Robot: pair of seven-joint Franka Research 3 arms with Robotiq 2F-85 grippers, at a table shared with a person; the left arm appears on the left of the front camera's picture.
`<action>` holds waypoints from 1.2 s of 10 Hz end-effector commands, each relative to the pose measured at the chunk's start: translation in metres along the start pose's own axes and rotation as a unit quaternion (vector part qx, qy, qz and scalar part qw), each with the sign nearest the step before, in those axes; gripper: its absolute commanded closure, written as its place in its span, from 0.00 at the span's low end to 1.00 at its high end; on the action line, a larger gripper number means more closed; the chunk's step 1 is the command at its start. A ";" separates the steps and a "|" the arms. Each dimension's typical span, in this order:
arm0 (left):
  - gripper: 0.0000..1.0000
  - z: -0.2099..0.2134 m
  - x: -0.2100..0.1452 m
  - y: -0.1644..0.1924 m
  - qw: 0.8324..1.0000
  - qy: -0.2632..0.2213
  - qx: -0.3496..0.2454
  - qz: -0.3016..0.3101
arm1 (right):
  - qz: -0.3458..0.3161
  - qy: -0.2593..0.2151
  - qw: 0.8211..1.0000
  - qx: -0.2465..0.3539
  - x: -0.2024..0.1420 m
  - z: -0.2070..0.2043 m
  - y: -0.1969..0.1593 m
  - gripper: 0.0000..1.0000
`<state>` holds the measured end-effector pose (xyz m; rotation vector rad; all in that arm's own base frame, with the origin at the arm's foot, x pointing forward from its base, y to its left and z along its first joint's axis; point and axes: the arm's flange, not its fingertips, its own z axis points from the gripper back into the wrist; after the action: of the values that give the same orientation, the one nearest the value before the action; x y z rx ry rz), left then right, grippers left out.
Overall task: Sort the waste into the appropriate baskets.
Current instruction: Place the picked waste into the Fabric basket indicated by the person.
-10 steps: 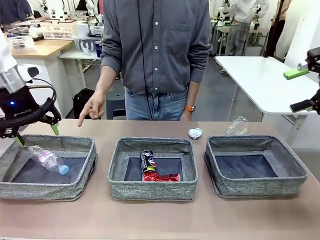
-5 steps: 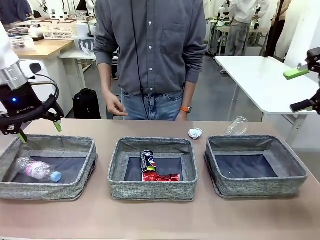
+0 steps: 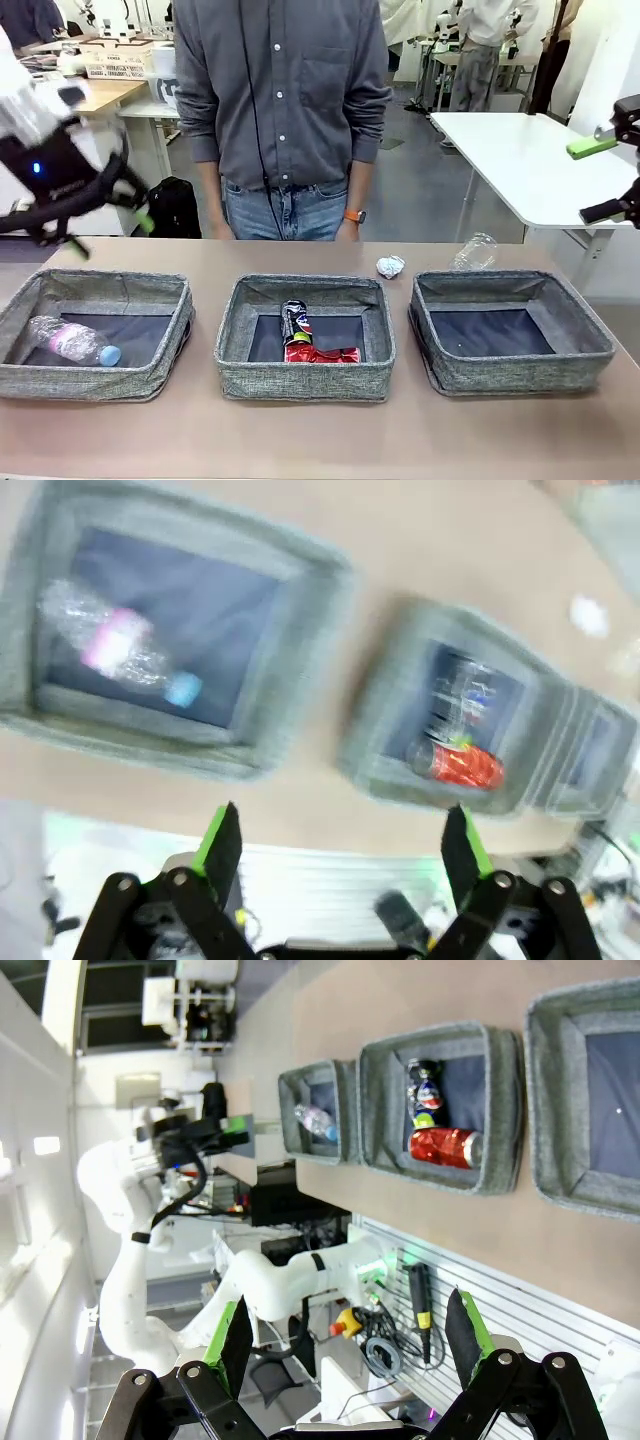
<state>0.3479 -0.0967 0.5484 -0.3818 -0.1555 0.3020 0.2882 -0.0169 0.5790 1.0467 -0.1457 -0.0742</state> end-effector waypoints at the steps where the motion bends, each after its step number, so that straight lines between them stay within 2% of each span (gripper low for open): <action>1: 0.00 0.028 -0.005 -0.013 0.986 0.057 -0.141 -0.072 | -0.001 0.003 1.000 0.001 -0.001 0.002 -0.001 0.00; 2: 0.00 0.034 -0.005 -0.021 0.966 0.081 -0.217 -0.113 | -0.001 0.003 1.000 0.001 -0.001 0.002 -0.001 0.00; 4: 0.00 0.033 -0.005 -0.032 0.937 0.085 -0.308 -0.143 | -0.001 0.003 1.000 0.001 -0.001 0.002 -0.001 0.00; 5: 0.00 0.034 -0.004 -0.024 0.908 0.080 -0.384 -0.148 | -0.001 0.003 1.000 0.001 -0.001 0.002 -0.001 0.00; 6: 0.00 0.032 -0.003 -0.015 0.898 0.092 -0.411 -0.127 | -0.001 0.003 1.000 0.001 -0.001 0.002 -0.001 0.00; 8: 0.00 0.027 0.002 0.004 0.889 0.112 -0.435 -0.089 | -0.001 0.003 1.000 0.001 -0.001 0.002 -0.001 0.00; 10: 0.00 0.022 0.007 0.017 0.887 0.126 -0.439 -0.066 | -0.001 0.003 1.000 0.001 -0.001 0.002 -0.001 0.00; 11: 0.00 0.018 0.009 0.017 0.900 0.136 -0.411 -0.047 | -0.001 0.003 1.000 0.001 -0.001 0.002 -0.001 0.00; 12: 0.00 0.023 0.007 0.018 0.889 0.121 -0.436 -0.072 | -0.001 0.003 1.000 0.001 -0.001 0.002 -0.001 0.00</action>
<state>0.3482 -0.0652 0.5539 -1.2754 -0.0394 0.0472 0.2882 -0.0171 0.5789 1.0469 -0.1454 -0.0747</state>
